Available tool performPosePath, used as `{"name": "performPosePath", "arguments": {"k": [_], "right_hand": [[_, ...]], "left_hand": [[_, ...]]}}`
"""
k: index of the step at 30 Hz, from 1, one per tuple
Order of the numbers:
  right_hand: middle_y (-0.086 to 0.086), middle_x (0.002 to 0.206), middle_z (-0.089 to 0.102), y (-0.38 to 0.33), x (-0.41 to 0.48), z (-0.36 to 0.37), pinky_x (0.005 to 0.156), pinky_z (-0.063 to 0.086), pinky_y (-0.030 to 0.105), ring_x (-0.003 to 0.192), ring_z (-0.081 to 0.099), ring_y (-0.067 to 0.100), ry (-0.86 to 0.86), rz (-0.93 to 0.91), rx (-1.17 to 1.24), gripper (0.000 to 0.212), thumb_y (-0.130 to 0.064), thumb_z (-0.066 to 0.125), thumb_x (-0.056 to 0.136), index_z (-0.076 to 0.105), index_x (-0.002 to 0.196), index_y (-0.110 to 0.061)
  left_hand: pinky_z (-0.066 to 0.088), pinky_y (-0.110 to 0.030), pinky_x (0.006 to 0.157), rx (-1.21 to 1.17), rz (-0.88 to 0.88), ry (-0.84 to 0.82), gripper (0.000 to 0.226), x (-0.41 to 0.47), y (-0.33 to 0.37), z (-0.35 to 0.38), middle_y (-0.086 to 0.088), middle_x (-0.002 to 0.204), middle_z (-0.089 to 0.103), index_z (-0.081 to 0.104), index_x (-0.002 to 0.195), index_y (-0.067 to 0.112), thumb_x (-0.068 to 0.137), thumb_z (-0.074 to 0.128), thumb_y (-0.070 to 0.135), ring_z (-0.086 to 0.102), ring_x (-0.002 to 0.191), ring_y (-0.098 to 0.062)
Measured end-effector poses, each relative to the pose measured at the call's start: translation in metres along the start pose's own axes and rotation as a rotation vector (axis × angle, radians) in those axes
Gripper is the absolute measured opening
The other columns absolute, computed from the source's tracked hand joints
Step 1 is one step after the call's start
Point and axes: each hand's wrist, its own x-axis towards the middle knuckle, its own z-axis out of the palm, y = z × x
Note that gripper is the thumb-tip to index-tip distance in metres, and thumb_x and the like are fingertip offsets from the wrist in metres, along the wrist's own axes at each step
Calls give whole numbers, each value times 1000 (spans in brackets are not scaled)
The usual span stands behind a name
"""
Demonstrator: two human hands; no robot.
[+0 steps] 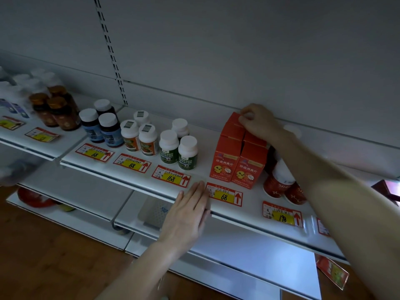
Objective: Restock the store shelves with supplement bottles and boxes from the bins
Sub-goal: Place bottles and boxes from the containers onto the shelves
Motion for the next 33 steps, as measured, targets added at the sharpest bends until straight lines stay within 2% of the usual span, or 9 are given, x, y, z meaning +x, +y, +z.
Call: {"name": "performPosePath", "arguments": {"k": [4,8,11,13,16,19,24,30,33], "right_hand": [[6,121,58,-31,-13,6,88,32,17,114,51,18,99,-141,66,24,-18,50,93,60,112,-9],[9,116,62,-78,-19,22,85,32,13,111,53,20,89,-251,106,22,-13,52,92,62,109,-4],[8,116,63,-124,-21,47,81,31,12,110,55,20,72,-318,107,22,-12,53,91,63,108,-4],[6,117,63,-162,-22,71,80,30,10,110,55,18,47,-359,122,22,-13,52,91,63,109,-7],[4,120,60,-228,-25,113,84,34,15,112,53,19,-14,-394,145,22,-16,51,92,62,110,-12],[8,118,62,-305,-31,156,82,34,16,111,54,22,-32,-462,147,23,-15,52,90,63,109,-7],[13,108,67,-423,-41,241,79,36,20,105,59,26,-89,-572,164,21,-11,55,87,66,103,-4],[12,115,65,-531,-56,328,90,35,22,112,56,24,-203,-674,168,23,-11,55,87,65,107,-3],[12,113,65,-575,-54,367,87,36,24,110,57,25,-275,-744,154,23,-13,56,88,65,107,-3]], "left_hand": [[31,-42,101,23,38,73,49,-3,-2,-17,-6,130,57,56,124,11,95,28,38,51,123,-20],[31,-44,102,43,12,50,59,-16,-18,-37,-6,130,57,58,124,11,99,13,39,50,125,-20],[32,-42,102,33,-33,82,61,-35,-48,-53,-7,130,57,58,124,10,100,11,39,51,124,-20],[33,-42,101,38,-72,118,60,-53,-78,-66,-8,128,59,60,122,9,100,12,39,53,121,-22],[33,-46,100,71,-148,151,62,-86,-135,-89,-9,124,61,62,119,7,100,13,40,56,117,-24],[35,-47,99,87,-218,194,54,-129,-200,-108,-11,123,62,62,119,6,96,27,39,56,117,-25],[37,-43,100,123,-370,201,49,-207,-306,-140,-10,124,61,62,121,6,90,37,37,56,118,-24],[38,-39,98,197,-566,179,50,-283,-400,-172,-8,118,65,65,117,9,90,35,38,60,113,-22],[35,-37,97,198,-664,167,50,-308,-440,-178,-7,116,66,65,116,10,89,34,39,61,111,-21]]}}
